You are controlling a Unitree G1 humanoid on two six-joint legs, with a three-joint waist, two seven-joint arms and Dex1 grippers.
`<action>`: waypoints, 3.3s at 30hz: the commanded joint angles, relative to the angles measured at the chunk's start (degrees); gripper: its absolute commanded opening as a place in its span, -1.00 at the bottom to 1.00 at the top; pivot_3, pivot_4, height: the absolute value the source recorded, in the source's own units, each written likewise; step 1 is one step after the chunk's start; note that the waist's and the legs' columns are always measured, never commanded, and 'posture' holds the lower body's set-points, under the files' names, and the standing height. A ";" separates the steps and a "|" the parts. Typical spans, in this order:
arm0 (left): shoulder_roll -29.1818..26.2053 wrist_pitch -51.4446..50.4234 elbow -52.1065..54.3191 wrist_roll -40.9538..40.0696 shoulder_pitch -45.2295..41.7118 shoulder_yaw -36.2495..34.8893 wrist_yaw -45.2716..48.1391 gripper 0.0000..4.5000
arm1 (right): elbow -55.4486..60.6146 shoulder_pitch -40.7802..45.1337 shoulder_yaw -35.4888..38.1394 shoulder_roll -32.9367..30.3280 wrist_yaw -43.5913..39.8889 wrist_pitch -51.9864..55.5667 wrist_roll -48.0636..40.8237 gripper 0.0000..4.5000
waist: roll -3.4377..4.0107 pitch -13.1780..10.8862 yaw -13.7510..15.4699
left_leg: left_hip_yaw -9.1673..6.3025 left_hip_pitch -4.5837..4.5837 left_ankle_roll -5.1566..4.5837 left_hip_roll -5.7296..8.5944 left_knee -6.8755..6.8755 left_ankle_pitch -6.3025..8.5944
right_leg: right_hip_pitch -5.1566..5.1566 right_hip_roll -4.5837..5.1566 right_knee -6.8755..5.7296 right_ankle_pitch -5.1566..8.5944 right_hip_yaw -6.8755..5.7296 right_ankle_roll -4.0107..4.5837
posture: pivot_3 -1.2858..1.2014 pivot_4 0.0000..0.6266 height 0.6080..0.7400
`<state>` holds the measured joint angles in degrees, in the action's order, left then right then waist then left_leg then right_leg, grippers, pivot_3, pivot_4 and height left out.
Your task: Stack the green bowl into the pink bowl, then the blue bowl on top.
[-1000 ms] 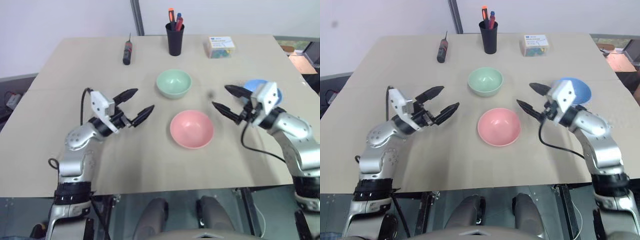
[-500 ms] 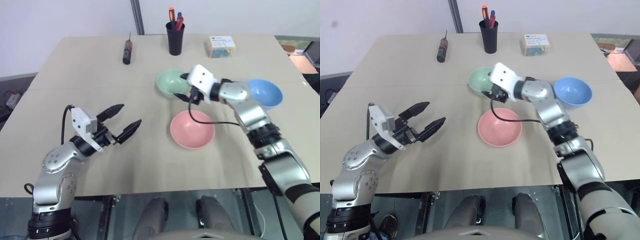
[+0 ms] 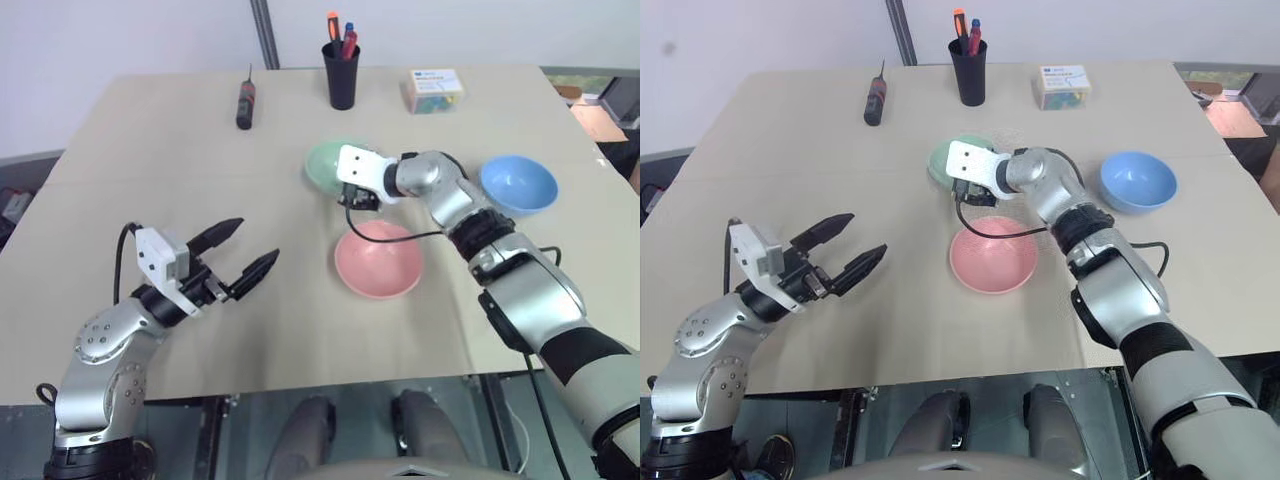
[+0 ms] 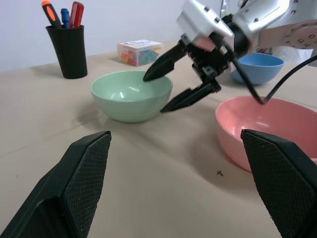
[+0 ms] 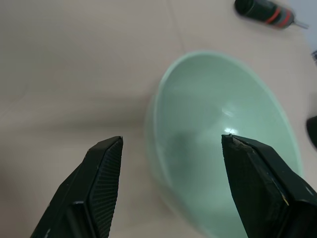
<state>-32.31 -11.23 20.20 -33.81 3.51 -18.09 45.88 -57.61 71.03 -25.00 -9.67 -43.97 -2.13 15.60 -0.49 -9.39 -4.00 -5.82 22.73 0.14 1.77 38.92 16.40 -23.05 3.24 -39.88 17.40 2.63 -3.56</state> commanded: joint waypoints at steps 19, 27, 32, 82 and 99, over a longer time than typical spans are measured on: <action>1.11 2.34 1.69 -0.33 -1.92 1.18 0.23 1.00 | 1.61 1.60 1.50 -0.09 -1.69 -4.36 2.20 -0.99 | 0.03 -0.02 -0.08 | 0.02 0.01 0.00 -0.01 -0.04 0.00 | -0.03 0.00 0.01 0.00 0.02 0.00 | 0.03 -0.52 1.00; 1.32 3.60 -0.44 0.18 -3.54 2.05 0.99 1.00 | 25.90 -5.85 2.35 -10.28 -14.54 1.11 -0.52 -0.99 | 0.02 -0.01 0.30 | -0.01 0.06 0.00 -0.01 -0.04 0.00 | -0.03 0.02 0.04 0.00 -0.02 0.00 | 0.03 -0.52 1.00; 1.22 4.19 -2.03 0.35 -5.39 3.05 2.26 1.00 | 49.55 -12.32 5.11 -19.67 -25.05 10.83 -6.16 -0.99 | 0.04 -0.03 0.69 | -0.06 0.18 -0.01 0.03 -0.03 0.00 | -0.08 0.32 0.06 0.00 -0.08 0.00 | 0.03 -0.52 1.00; 9.02 8.70 -16.20 2.26 -26.47 13.89 14.68 1.00 | 42.01 -27.57 11.99 -39.88 -6.18 32.56 -10.38 0.04 | -0.07 -0.03 1.70 | 0.06 0.17 -0.04 0.08 0.08 0.01 | -0.01 0.14 0.05 0.00 -0.04 -0.01 | 0.03 -0.52 1.00; 8.96 10.33 -15.68 2.20 -24.64 12.95 14.14 1.00 | 35.01 -25.16 11.34 -37.66 -9.40 23.34 -7.31 -0.99 | -0.06 -0.04 1.64 | 0.09 0.16 -0.03 0.04 0.11 0.01 | -0.02 0.06 0.03 0.00 0.00 -0.01 | 0.03 -0.52 1.00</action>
<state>-22.93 -1.99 3.32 -31.09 -21.53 -4.00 60.01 -24.92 45.15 -14.81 -46.22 -52.56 22.71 8.07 -0.56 -9.43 -2.36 -5.73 22.89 0.11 1.81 39.03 16.42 -23.06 3.30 -39.85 17.39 2.63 -3.58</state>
